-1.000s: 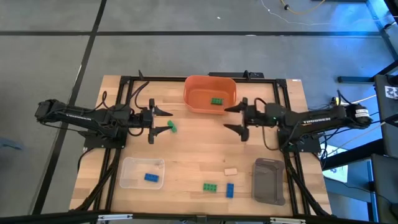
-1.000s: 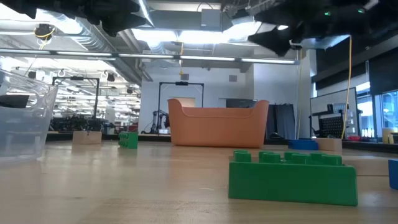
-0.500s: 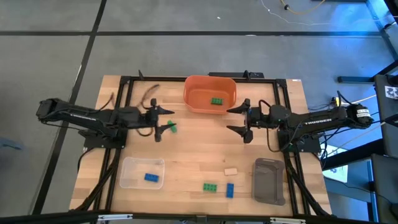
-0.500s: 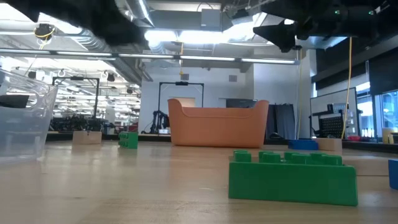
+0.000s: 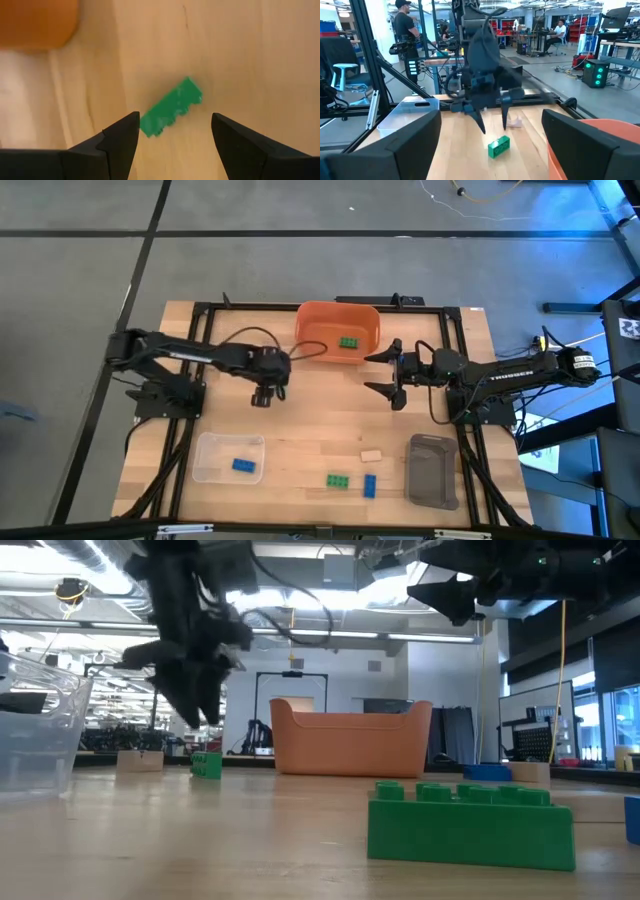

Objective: Sort & place blocks by color
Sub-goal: Put the top 8 stud green game piece into the orange bin

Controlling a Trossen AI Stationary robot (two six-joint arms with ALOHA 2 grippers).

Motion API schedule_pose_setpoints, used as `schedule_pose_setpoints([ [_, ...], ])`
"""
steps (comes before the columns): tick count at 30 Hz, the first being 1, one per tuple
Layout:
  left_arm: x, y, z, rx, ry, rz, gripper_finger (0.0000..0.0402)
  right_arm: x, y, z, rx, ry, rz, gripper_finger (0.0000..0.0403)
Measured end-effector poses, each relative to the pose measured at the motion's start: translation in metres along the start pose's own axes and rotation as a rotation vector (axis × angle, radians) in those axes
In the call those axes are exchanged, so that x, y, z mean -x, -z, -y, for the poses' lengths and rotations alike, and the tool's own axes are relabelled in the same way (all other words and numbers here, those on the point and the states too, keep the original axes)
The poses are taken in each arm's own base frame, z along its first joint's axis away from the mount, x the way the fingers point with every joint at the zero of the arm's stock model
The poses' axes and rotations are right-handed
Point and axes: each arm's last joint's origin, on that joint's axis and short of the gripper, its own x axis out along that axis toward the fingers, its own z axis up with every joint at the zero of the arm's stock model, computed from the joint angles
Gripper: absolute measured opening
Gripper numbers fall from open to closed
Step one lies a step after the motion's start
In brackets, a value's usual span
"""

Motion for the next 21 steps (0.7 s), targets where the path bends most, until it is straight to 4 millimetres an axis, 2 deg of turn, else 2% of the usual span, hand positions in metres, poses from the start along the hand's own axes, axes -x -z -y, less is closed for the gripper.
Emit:
schedule_pose_setpoints([
  [8, -0.03, -0.011, 0.008, -0.242, -0.009, -0.099, 0.024, 0.0, 0.001, 0.0, 0.0, 0.001, -0.008, 0.0347],
  [16, -0.057, -0.009, 0.009, -0.323, 0.018, -0.171, 0.024, 0.0, 0.001, 0.0, 0.0, 0.001, -0.008, 0.0347],
  [21, -0.061, -0.009, 0.007, -0.318, 0.025, -0.184, 0.024, 0.0, 0.001, 0.0, 0.0, 0.001, -0.008, 0.0347],
])
